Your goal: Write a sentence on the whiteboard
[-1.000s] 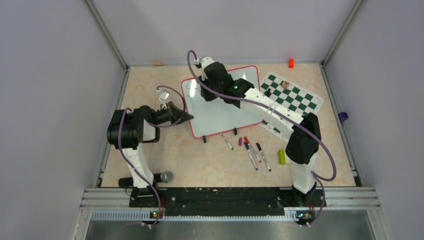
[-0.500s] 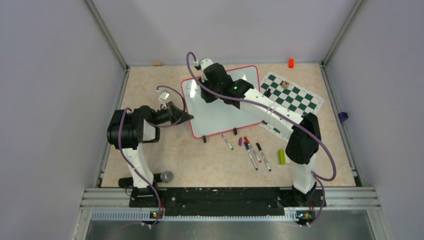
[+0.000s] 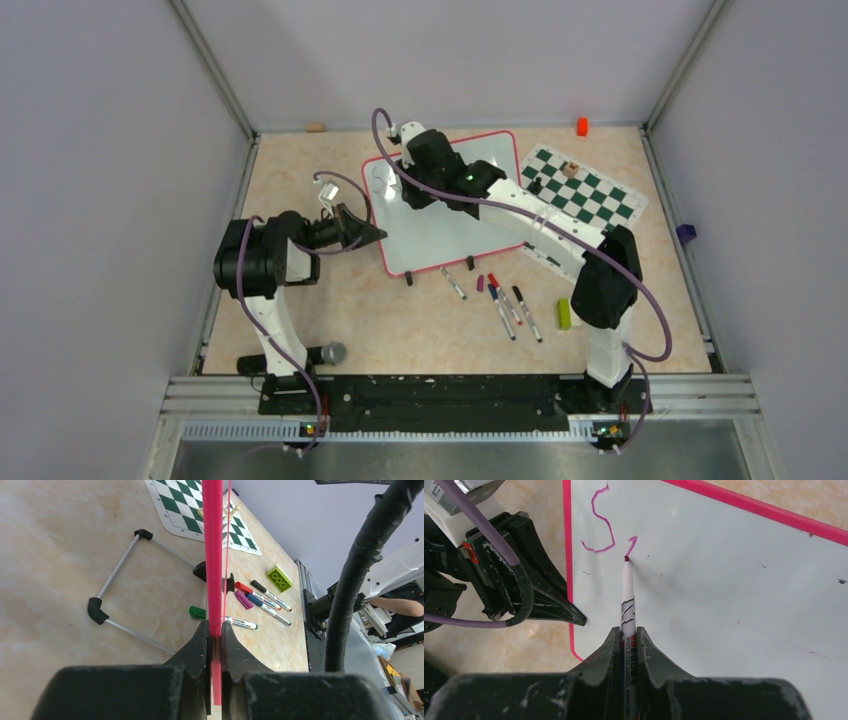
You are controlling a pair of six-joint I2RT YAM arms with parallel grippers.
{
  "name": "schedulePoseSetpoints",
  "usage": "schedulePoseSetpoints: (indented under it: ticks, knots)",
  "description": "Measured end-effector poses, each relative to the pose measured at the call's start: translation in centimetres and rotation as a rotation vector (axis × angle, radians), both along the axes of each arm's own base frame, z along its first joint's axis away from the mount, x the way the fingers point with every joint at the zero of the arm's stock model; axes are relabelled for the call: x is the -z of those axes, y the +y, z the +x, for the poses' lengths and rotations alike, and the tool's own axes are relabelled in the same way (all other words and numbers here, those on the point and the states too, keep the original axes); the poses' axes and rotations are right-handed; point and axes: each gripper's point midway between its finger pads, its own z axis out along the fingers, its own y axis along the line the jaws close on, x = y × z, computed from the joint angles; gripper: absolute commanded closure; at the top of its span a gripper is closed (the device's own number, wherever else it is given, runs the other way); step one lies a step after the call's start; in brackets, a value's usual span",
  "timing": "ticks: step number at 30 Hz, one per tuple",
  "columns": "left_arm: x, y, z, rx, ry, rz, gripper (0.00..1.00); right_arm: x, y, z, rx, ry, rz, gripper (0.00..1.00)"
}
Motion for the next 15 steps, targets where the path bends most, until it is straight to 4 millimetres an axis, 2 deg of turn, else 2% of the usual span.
schedulePoseSetpoints:
  ticks: [15]
  knots:
    - [-0.06, -0.02, -0.05, 0.004, -0.008, 0.001, 1.0, -0.74, -0.28, 0.21, 0.015, -0.008, -0.009, 1.0]
